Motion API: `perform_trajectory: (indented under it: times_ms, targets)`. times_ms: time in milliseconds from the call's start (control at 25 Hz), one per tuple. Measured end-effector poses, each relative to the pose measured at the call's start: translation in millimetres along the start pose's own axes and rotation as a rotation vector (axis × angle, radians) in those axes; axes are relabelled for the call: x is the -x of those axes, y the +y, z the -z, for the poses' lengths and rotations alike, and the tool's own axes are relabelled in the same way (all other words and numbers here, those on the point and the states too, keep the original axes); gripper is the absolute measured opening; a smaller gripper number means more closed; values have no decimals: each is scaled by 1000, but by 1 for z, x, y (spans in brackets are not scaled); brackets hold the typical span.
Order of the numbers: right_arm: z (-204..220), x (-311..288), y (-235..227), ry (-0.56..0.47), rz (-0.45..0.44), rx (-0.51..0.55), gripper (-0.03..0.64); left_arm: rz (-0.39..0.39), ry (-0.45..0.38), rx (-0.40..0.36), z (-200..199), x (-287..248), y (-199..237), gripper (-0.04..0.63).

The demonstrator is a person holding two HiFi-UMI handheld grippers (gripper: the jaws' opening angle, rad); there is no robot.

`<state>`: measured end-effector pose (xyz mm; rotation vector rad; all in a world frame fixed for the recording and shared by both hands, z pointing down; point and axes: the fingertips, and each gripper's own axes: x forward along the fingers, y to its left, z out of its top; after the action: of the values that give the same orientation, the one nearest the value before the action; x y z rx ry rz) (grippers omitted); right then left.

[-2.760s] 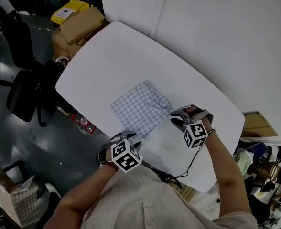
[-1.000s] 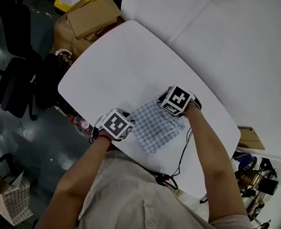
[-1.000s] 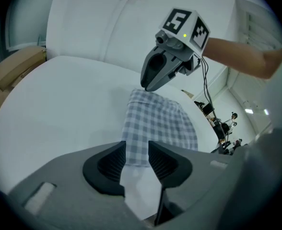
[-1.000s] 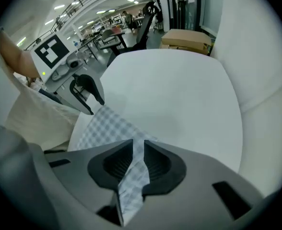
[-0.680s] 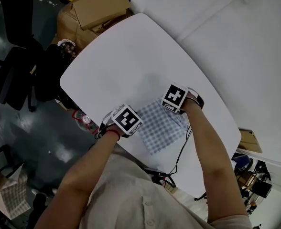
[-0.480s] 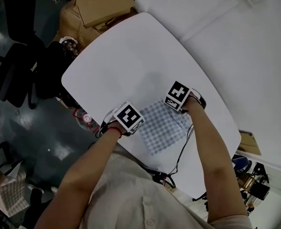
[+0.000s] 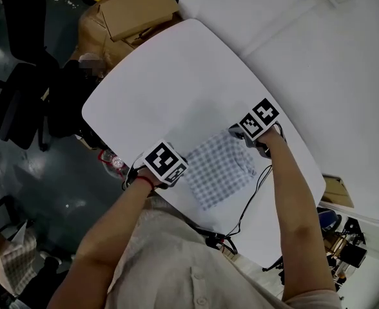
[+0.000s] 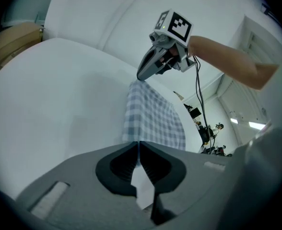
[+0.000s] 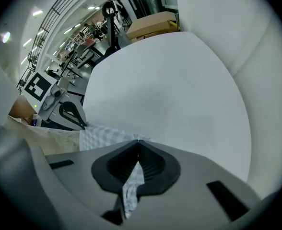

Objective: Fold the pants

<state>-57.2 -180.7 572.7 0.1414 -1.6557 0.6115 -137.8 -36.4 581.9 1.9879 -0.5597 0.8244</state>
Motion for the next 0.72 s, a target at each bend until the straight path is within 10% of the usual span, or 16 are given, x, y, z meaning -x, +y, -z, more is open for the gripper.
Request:
perform_trajectory:
  times_ms: [360, 720]
  targets:
    - [-20, 4, -12, -78, -1, -43, 18, -35, 38, 6, 8, -11, 11, 26]
    - [-19, -34, 5, 232, -7, 98, 81, -37, 62, 4, 9, -17, 14, 26]
